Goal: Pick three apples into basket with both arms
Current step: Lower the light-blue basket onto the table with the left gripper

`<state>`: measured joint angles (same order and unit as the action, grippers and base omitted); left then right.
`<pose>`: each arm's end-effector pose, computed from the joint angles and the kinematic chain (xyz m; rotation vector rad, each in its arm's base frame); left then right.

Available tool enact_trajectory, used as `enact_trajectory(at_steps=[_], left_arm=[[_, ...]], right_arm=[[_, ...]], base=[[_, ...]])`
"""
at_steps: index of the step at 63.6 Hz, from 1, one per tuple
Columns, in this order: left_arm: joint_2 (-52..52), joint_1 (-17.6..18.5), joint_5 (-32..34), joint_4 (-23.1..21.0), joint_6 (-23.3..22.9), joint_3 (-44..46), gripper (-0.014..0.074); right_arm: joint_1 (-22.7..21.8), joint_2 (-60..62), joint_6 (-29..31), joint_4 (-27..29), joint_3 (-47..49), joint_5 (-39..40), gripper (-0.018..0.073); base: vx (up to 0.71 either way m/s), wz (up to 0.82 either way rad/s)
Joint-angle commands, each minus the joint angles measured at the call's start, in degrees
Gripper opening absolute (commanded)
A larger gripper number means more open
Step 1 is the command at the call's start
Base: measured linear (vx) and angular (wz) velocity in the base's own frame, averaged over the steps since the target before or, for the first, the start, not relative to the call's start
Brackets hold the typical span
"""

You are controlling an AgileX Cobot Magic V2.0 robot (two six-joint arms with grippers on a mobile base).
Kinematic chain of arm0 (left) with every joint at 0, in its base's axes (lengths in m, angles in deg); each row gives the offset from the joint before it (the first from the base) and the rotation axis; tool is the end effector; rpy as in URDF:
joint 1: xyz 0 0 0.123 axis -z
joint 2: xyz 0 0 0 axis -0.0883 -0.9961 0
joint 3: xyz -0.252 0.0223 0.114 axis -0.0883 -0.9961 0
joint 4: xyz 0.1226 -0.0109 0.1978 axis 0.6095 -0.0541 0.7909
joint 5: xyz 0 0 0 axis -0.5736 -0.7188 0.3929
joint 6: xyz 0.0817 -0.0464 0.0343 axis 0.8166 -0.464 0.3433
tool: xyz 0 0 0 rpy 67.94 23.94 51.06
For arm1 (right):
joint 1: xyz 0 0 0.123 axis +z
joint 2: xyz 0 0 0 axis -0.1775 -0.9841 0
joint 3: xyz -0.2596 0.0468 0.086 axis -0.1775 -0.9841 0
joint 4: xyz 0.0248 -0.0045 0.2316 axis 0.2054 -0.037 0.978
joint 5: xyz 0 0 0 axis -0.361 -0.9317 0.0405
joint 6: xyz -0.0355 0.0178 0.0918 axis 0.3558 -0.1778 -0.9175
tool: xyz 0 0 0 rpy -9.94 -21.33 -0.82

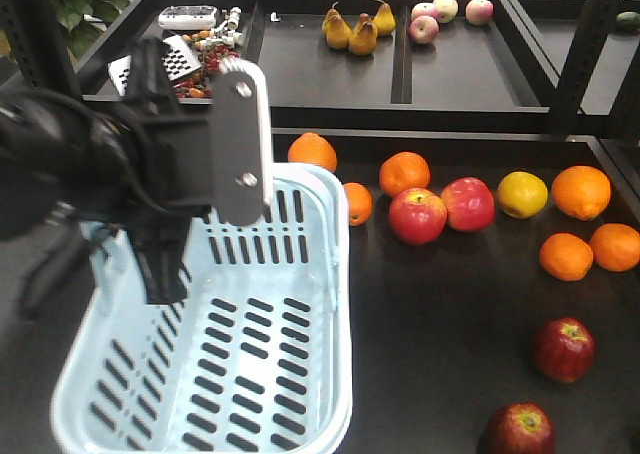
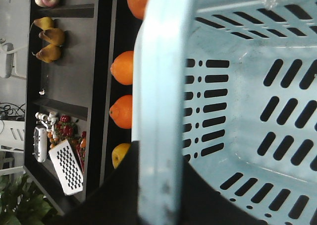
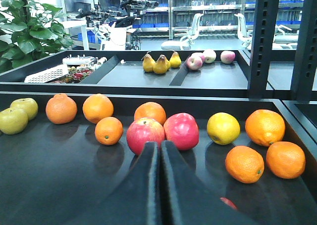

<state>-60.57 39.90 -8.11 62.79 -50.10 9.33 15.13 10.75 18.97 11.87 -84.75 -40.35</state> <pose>0.2159 -0.1765 0.3627 1.6771 1.5839 0.4174 0.0542 0.0048 0.1956 -0.0731 1.5912 0.0635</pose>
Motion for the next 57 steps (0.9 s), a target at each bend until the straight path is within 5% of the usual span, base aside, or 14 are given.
enact_trajectory(at_steps=[1,28,57], left_arm=[[-1.34,-2.04,12.52,1.92,-0.29,-1.33,-0.0006],[-16.47,-4.87,31.67,1.89,-5.26,-2.08,-0.0006],[-23.52,-4.87,33.87,2.43,-6.4,-1.3,-0.0006]], right_arm=[[-0.26,-0.55,0.39,-0.14,-0.56,4.4,-0.0008],[-0.26,-0.55,0.39,-0.14,-0.56,4.4,-0.0008],[-0.26,-0.55,0.39,-0.14,-0.56,4.41,-0.0008]], base=[[0.0,0.0],[0.0,0.0],[0.0,0.0]])
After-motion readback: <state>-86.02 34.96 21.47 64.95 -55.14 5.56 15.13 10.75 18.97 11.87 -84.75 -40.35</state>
